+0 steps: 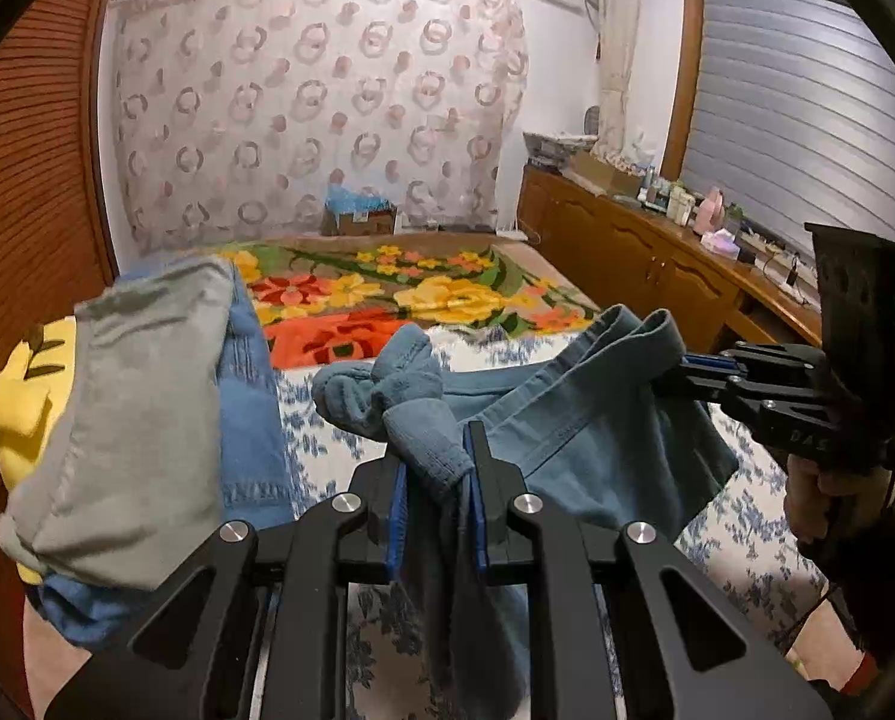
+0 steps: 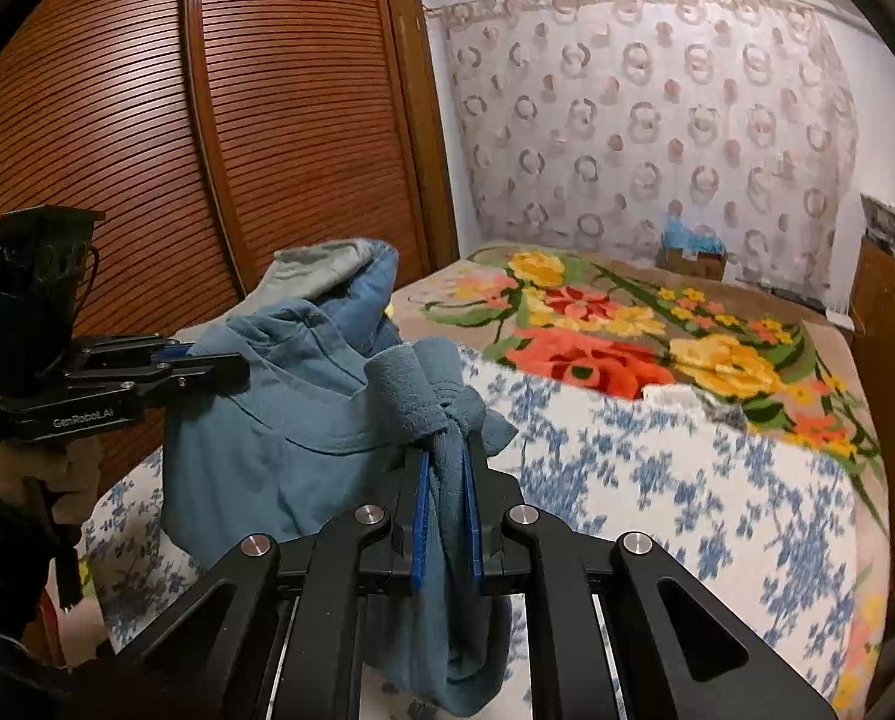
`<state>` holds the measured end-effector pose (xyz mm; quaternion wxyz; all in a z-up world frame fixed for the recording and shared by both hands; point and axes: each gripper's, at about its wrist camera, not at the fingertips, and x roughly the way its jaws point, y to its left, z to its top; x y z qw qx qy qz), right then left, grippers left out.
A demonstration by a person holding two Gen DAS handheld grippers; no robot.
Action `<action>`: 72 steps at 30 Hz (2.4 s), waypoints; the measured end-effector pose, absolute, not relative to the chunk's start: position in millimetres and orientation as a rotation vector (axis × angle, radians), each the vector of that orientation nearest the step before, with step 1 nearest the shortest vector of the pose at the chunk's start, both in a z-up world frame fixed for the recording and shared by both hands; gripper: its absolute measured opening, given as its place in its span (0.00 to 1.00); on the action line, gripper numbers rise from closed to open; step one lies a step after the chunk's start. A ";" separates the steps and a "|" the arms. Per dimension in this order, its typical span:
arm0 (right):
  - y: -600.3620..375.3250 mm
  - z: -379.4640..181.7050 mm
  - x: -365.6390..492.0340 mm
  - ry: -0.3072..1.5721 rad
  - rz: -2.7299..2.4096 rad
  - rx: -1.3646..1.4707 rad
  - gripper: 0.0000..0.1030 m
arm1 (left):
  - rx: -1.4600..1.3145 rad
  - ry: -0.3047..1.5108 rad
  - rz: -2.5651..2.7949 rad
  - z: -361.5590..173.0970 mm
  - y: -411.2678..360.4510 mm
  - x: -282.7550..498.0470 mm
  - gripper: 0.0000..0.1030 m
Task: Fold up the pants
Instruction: 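Lift and carry the shorts with both tools onto the denim clothes stack, then lower the shorts onto the stack and open both tools, then press the shorts flat on the stack with both open tools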
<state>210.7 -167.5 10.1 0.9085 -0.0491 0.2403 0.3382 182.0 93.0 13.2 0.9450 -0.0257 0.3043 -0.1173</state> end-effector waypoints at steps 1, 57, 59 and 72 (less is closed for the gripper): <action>-165.8 14.4 212.0 0.483 0.698 -0.108 0.10 | -0.052 0.608 -0.238 18.2 95.2 182.4 0.17; 86.7 61.0 439.4 0.358 0.990 -0.356 0.38 | -0.182 0.437 0.307 10.8 249.1 153.3 0.54; 85.2 54.7 440.1 0.391 0.975 -0.357 0.38 | -0.167 0.456 0.290 8.3 247.0 160.3 0.54; 110.4 42.3 480.9 0.536 0.897 -0.258 0.38 | -0.155 0.617 0.297 -30.3 248.9 175.2 0.54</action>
